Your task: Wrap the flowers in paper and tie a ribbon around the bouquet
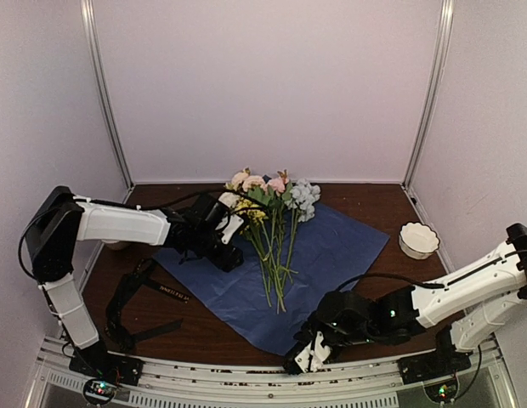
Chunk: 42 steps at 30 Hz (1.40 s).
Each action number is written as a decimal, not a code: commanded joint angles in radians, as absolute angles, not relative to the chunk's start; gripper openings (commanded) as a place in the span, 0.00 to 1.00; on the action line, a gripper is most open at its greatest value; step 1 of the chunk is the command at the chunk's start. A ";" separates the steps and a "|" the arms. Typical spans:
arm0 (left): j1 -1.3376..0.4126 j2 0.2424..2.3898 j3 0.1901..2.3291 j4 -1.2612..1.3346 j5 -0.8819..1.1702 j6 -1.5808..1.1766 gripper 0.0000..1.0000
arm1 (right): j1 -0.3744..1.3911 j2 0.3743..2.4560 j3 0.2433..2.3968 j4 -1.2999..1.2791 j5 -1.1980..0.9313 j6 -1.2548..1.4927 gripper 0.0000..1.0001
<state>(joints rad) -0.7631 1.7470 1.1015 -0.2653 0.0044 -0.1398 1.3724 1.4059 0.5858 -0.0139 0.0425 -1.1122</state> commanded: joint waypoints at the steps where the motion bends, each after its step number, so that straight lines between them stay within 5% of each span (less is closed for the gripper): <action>1: -0.747 1.845 1.131 -0.329 0.006 -0.091 0.63 | 1.324 1.348 0.699 -0.090 -0.091 -0.874 0.00; 11: -0.746 1.896 1.082 -0.316 0.054 -0.071 0.59 | 0.988 1.513 0.897 -0.117 -0.554 -0.447 0.00; 21: -0.733 1.769 1.003 -0.212 0.118 -0.037 0.62 | 0.763 1.719 1.015 -0.063 -0.679 0.000 0.00; 30: -0.735 1.486 0.863 -0.172 0.385 -0.037 0.75 | 0.726 1.688 0.929 0.104 -0.706 0.107 0.00; 42: -0.806 1.634 0.827 -0.174 0.431 -0.037 0.82 | 0.723 1.635 0.898 0.109 -0.737 0.115 0.00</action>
